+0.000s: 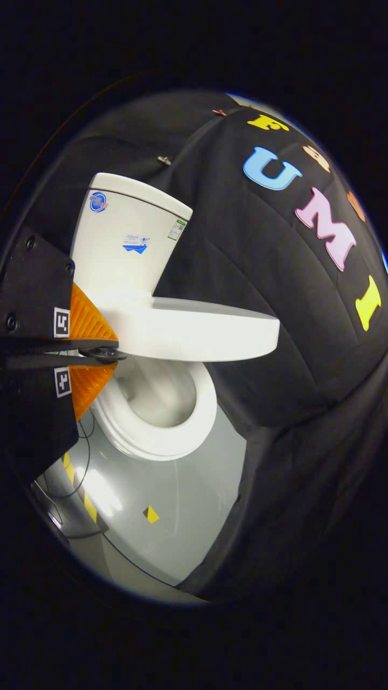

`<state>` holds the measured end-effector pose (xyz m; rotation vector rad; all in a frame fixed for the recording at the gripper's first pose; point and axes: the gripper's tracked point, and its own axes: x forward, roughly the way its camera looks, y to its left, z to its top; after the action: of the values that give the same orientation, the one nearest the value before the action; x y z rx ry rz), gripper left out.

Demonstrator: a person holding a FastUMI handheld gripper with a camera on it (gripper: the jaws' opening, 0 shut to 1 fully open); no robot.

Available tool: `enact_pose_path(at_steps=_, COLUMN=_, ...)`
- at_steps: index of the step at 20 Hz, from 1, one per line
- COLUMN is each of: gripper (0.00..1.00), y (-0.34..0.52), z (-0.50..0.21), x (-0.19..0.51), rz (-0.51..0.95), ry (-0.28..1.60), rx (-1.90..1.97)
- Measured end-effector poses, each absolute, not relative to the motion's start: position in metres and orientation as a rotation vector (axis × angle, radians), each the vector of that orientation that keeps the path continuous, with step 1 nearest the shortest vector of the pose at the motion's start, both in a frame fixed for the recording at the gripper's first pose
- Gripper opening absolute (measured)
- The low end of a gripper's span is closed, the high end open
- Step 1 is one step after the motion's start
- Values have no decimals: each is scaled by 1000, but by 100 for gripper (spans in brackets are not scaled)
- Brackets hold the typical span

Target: Open the toilet lid.

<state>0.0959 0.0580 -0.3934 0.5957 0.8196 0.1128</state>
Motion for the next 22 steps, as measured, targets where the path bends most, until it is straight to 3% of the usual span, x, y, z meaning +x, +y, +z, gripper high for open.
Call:
enact_pose_path(at_steps=13, gripper=6, y=138, z=-320, x=90, rz=-10, ry=729, rx=320)
enact_pose_path(at_steps=22, gripper=6, y=218, z=-282, x=80, rz=41, ry=627, rx=150)
